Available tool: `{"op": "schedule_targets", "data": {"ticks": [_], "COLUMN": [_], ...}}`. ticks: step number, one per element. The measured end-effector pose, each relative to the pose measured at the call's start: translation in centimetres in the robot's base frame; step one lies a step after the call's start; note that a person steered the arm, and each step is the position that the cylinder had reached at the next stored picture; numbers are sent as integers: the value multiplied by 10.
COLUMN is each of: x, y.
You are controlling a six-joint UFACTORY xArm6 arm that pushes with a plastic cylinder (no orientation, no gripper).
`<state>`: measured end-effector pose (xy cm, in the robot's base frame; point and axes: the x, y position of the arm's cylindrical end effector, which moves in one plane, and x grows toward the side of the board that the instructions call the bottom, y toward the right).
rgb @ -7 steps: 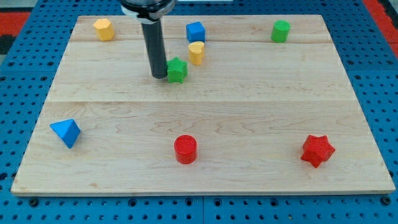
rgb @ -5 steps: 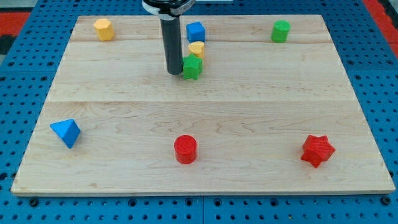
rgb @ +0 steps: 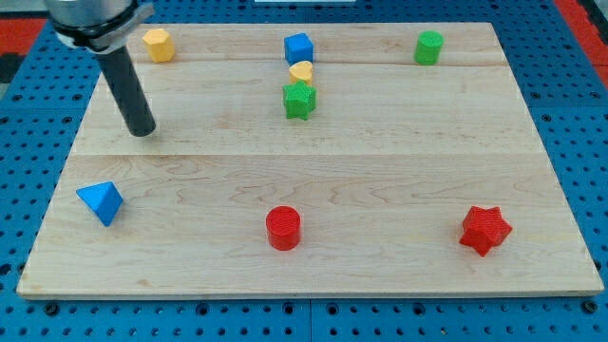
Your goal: Point the arm below the yellow hexagon
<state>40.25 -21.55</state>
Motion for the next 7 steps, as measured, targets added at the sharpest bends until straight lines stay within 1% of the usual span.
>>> {"op": "schedule_targets", "data": {"ticks": [4, 7], "x": [-2, -12], "y": [-4, -4]}}
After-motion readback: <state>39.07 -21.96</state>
